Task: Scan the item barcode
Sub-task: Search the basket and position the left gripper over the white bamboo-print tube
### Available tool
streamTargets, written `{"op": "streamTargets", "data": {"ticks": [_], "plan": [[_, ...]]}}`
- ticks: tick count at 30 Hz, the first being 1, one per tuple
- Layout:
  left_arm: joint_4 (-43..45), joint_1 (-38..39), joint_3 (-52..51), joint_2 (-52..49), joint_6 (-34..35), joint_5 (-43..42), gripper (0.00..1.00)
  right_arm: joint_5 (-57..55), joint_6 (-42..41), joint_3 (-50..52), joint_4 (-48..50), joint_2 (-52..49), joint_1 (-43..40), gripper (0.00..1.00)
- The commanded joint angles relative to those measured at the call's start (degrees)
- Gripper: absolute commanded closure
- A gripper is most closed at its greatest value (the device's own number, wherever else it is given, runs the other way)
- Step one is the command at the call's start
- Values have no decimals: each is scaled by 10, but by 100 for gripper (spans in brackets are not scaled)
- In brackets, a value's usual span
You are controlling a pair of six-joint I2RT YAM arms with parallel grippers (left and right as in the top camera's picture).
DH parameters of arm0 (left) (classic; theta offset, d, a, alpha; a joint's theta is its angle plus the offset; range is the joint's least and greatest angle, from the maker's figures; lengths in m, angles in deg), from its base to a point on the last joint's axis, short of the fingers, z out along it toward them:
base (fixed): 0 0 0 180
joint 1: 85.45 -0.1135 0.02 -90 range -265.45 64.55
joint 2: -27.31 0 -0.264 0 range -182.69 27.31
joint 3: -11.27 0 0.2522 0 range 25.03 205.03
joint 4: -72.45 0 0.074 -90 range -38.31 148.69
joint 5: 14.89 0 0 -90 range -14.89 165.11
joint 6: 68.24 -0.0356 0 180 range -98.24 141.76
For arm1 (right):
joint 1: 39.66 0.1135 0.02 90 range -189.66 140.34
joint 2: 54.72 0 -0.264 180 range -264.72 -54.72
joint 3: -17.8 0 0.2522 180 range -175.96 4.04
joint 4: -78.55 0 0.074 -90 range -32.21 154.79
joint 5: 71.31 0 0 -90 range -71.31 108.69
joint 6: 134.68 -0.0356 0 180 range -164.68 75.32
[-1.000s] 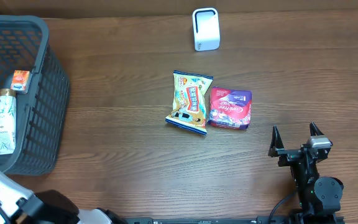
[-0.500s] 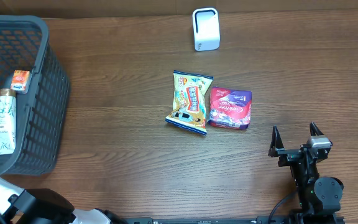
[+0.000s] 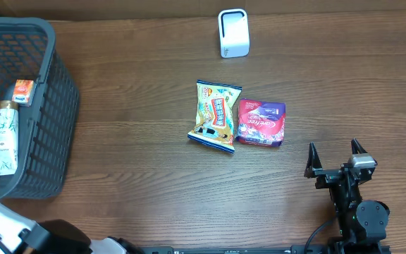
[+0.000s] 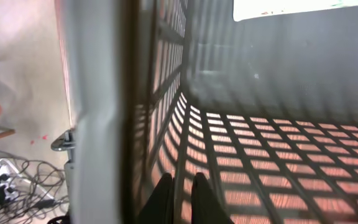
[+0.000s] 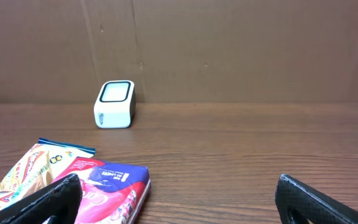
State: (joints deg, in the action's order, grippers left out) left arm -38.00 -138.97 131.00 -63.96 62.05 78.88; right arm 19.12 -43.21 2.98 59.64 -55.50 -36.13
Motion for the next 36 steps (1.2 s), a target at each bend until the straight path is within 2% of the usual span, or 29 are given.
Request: {"op": "streamTargets", "data": {"ticks": [1,12,19,24,36], "plan": [[-1,-2,-17,34,-2,-9,96,-4,1,6,4,6,5,0],[-1,-2,-126,45,2,-42,96,-4,1,6,4,6,5,0],[14,-2,-129,59,2,-26,96,-4,1,6,4,6,5,0],[42,-2,-128,87,3,20,96,-4,1,6,4,6,5,0],[39,-3,-128,100,22,53,96,-4,1,6,4,6,5,0]]}}
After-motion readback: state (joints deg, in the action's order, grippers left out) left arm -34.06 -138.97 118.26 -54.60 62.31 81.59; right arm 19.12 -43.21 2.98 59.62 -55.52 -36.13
